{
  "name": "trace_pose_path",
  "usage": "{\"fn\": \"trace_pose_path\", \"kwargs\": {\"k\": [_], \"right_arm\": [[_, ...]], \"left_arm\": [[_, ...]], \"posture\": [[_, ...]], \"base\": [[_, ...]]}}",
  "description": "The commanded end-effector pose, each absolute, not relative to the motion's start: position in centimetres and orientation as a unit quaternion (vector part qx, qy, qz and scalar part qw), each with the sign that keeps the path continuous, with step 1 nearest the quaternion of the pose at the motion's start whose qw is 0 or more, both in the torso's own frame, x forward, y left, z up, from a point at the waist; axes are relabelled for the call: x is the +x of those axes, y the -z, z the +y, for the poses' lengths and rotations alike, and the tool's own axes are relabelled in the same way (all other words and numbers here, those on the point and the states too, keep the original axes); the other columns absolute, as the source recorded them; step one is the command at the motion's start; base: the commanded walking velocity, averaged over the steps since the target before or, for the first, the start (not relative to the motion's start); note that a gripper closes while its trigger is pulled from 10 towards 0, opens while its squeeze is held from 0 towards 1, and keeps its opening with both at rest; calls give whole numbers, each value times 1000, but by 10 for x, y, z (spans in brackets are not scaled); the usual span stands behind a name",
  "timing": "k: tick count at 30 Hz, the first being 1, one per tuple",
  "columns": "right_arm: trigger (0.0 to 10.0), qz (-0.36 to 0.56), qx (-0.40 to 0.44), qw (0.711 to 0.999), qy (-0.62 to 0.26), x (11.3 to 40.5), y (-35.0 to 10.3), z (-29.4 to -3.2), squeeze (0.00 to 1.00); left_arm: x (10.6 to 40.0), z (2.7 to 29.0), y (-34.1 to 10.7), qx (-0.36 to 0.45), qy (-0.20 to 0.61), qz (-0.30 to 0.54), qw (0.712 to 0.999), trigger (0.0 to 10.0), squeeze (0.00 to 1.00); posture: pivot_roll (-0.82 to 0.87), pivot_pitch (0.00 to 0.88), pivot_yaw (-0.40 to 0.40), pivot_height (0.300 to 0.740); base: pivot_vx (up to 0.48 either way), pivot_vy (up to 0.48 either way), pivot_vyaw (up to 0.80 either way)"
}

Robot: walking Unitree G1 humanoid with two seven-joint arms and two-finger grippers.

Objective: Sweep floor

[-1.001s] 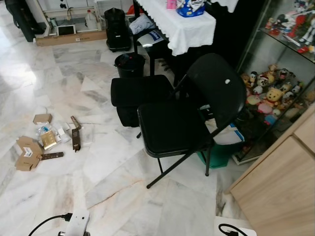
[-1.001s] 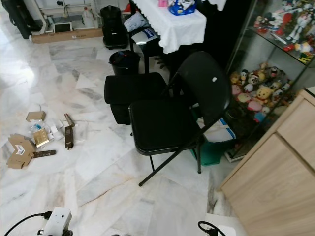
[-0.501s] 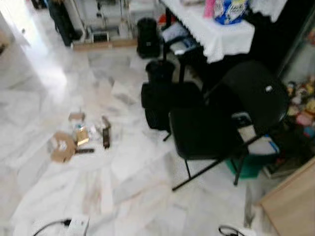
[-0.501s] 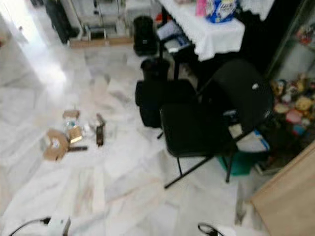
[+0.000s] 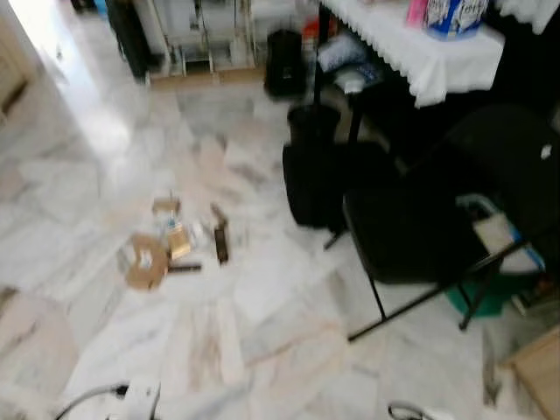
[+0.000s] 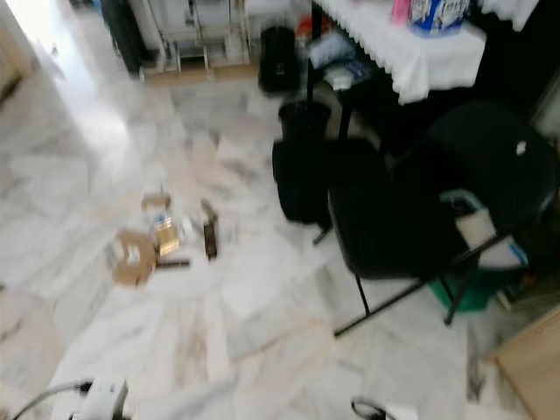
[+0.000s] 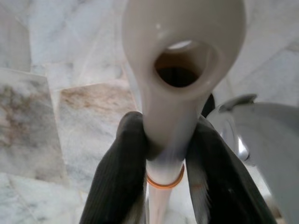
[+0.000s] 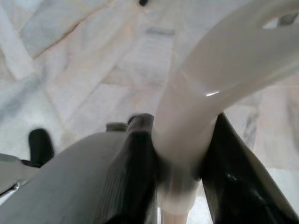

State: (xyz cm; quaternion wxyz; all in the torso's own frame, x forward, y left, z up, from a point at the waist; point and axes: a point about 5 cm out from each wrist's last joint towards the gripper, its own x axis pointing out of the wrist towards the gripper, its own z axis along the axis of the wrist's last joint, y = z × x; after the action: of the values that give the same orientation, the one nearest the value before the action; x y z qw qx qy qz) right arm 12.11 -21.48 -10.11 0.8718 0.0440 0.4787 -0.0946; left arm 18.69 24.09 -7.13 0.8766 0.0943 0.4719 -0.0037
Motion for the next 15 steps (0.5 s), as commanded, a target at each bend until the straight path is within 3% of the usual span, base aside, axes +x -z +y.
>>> {"fn": "trace_pose_path", "kwargs": {"k": [1, 15], "right_arm": [[10000, 482, 61, 869, 93, 120, 103, -207, 0], [10000, 485, 61, 867, 94, 117, 104, -208, 0]], "left_arm": [[176, 247, 75, 97, -4, 489, 867, 10000, 0], [174, 246, 76, 93, -6, 491, 866, 10000, 0]], "posture": [[15, 106, 29, 740], [17, 111, 23, 740]], "base": [[0, 439, 0], [0, 424, 0]]}}
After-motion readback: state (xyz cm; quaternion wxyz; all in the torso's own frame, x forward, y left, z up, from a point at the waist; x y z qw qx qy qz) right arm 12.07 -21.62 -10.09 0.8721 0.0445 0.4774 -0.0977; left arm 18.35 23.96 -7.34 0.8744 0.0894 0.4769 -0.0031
